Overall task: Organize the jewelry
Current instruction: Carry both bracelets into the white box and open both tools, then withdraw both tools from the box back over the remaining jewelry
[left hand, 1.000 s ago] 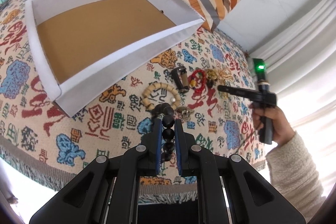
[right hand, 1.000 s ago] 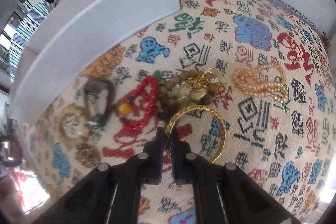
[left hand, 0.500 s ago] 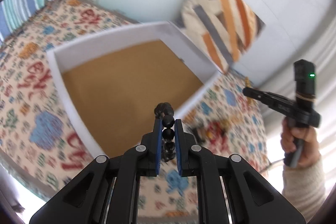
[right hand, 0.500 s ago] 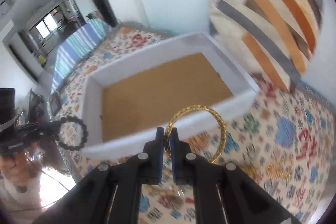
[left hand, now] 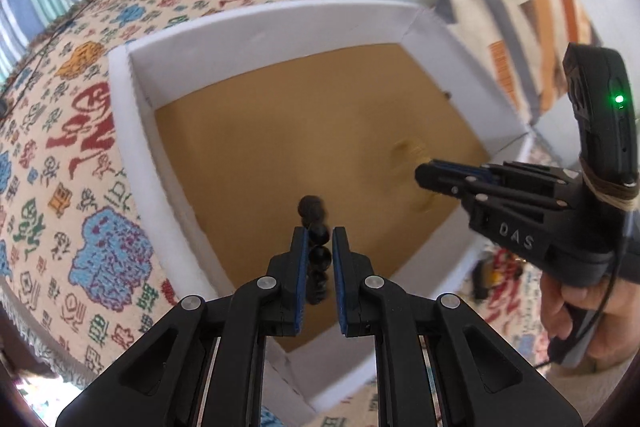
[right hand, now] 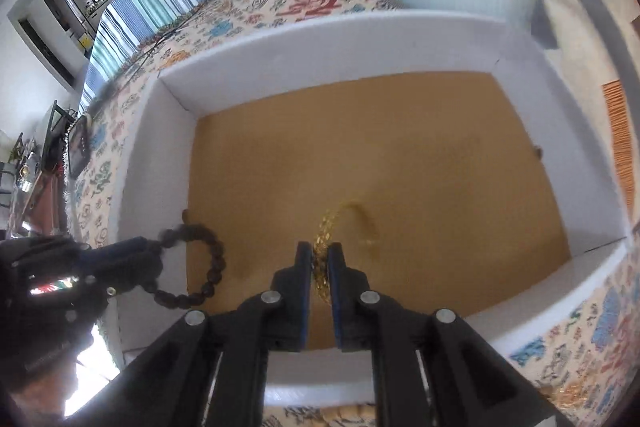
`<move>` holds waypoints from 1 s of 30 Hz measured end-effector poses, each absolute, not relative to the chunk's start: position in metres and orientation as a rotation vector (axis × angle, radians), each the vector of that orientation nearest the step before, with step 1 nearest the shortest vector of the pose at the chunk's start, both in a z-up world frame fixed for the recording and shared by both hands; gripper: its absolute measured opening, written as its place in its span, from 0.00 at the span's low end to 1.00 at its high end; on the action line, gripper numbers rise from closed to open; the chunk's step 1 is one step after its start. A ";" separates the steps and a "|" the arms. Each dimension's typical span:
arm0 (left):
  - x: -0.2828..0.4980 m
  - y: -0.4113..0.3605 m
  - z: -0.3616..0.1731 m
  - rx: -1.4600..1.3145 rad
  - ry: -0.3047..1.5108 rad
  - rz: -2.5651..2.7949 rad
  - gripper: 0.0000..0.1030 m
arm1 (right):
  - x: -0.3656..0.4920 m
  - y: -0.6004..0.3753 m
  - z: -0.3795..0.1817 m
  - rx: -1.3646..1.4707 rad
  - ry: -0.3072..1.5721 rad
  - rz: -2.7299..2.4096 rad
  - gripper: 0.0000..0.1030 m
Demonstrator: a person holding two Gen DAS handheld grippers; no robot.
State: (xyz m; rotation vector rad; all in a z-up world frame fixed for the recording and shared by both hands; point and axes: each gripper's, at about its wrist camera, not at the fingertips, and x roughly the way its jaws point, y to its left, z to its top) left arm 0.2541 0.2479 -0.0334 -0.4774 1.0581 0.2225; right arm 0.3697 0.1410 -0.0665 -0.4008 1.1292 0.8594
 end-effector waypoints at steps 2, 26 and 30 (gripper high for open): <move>0.249 0.248 -0.037 -0.446 1.058 0.262 0.35 | 0.367 0.140 -0.071 -0.348 1.146 0.874 0.50; 0.123 0.112 -0.015 -0.062 0.816 0.261 0.98 | 0.230 -0.153 0.006 -0.057 0.818 0.466 0.56; 0.109 0.085 -0.028 -0.035 0.849 0.181 0.98 | 0.189 -0.185 -0.018 -0.031 0.817 0.393 0.56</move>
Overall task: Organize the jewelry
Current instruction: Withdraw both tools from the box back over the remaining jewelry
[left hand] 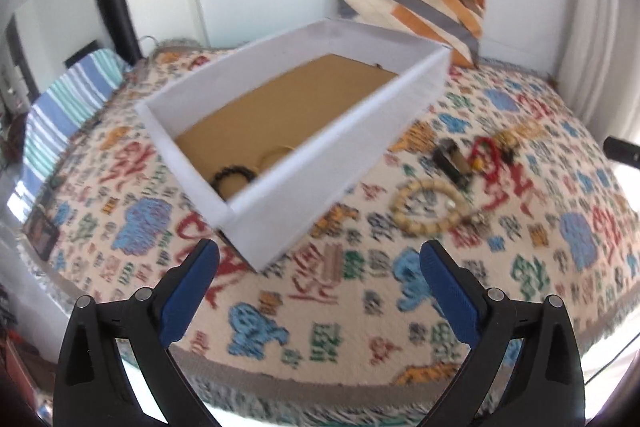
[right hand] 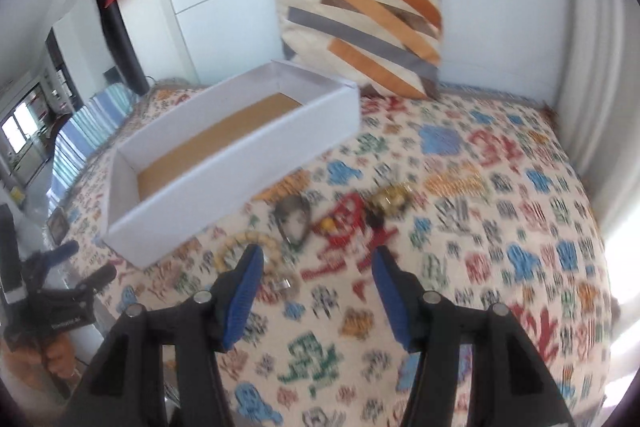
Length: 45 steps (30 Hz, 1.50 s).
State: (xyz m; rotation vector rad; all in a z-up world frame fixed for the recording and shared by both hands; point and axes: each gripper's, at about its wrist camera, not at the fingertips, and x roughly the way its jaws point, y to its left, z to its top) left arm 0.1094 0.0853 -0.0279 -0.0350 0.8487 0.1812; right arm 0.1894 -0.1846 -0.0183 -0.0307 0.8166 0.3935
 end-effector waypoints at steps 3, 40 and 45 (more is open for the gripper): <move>0.107 0.069 -0.042 -0.039 0.909 0.114 0.97 | 0.165 -0.199 -0.044 -0.025 0.847 0.357 0.56; 0.097 0.041 -0.075 -0.122 1.062 0.032 0.97 | 0.105 -0.158 -0.082 -0.302 0.857 0.286 0.56; 0.097 0.039 -0.075 -0.118 1.068 0.026 0.97 | 0.102 -0.159 -0.082 -0.319 0.846 0.280 0.56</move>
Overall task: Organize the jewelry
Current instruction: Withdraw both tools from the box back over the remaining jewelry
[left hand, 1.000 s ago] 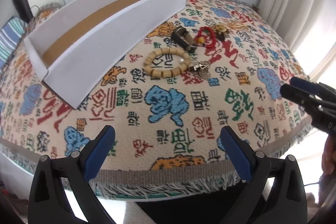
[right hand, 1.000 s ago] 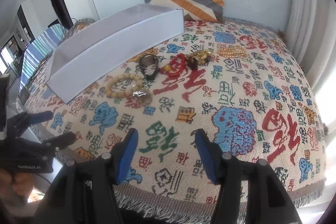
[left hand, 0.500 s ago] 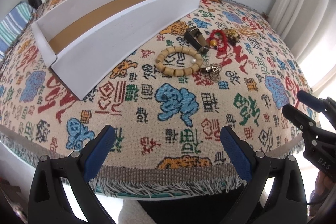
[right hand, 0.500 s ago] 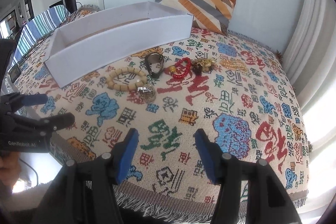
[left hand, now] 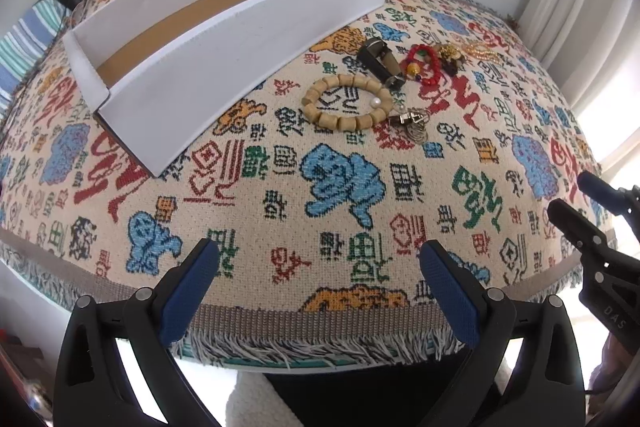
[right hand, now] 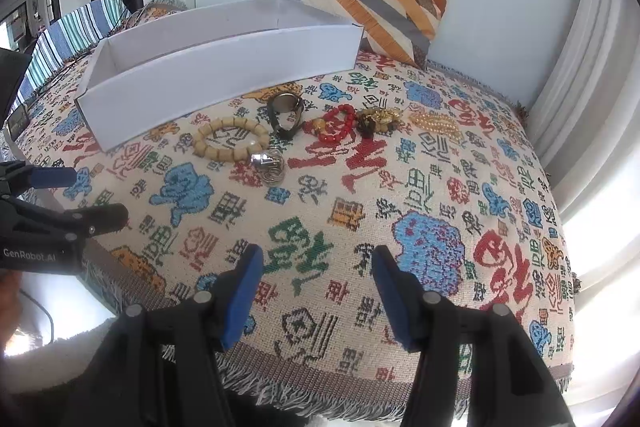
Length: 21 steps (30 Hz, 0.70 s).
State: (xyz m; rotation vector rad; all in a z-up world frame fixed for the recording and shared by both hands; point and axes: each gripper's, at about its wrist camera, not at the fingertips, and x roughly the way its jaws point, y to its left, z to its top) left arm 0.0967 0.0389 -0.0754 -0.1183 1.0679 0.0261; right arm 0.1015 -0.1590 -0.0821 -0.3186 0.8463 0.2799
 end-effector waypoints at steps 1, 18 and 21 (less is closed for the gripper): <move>0.097 0.038 -0.076 -0.115 1.069 0.025 0.97 | 0.102 -0.160 -0.083 -0.317 0.848 0.280 0.56; 0.096 0.039 -0.084 -0.124 1.109 0.030 0.97 | 0.101 -0.161 -0.090 -0.346 0.858 0.266 0.56; 0.095 0.041 -0.085 -0.129 1.113 0.033 0.97 | 0.101 -0.160 -0.091 -0.355 0.861 0.271 0.56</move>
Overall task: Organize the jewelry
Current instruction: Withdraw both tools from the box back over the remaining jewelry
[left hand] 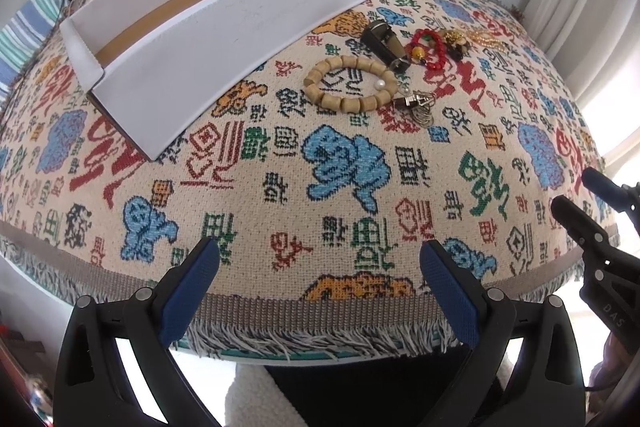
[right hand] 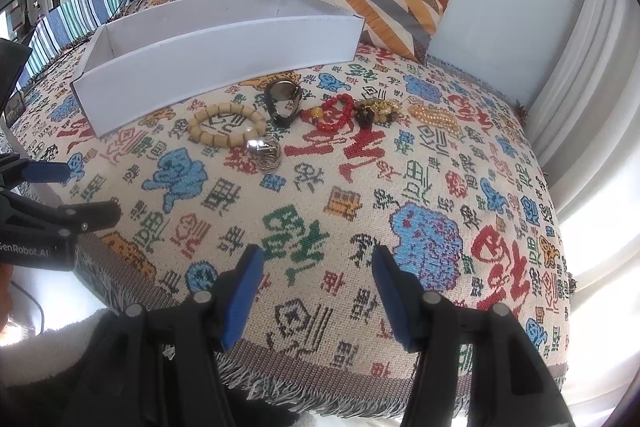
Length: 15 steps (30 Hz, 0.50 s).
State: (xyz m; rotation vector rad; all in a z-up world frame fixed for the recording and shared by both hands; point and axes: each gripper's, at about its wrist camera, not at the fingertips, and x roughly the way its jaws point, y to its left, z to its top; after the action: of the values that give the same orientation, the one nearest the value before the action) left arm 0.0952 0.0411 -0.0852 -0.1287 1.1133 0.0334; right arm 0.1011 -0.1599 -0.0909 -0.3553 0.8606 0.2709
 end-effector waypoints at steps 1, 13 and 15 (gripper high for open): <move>0.095 0.042 -0.086 -0.130 1.116 0.034 0.97 | 0.101 -0.159 -0.092 -0.357 0.862 0.274 0.56; 0.105 0.056 -0.099 -0.159 1.164 0.066 0.97 | 0.115 -0.165 -0.110 -0.248 0.978 0.355 0.56; 0.112 0.059 -0.100 -0.163 1.169 0.066 0.97 | 0.118 -0.167 -0.114 -0.232 0.997 0.366 0.56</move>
State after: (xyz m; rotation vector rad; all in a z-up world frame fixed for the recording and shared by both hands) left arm 0.1119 0.0594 -0.0995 -0.1630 1.1694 0.0664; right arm 0.1175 -0.1668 -0.1137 -0.2317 0.9969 0.3658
